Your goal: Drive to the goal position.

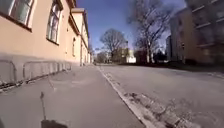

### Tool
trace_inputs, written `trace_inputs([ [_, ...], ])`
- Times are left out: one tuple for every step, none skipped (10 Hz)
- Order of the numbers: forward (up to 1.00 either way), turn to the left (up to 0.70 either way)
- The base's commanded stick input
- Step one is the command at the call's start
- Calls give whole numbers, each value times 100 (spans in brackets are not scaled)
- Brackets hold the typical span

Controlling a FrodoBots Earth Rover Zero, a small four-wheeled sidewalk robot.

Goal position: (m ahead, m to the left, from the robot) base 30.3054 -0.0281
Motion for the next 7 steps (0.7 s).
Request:
trace_inputs([
  [85,0],
  [85,0],
  [85,0],
  [85,0],
  [85,0],
  [85,0],
  [85,0],
])
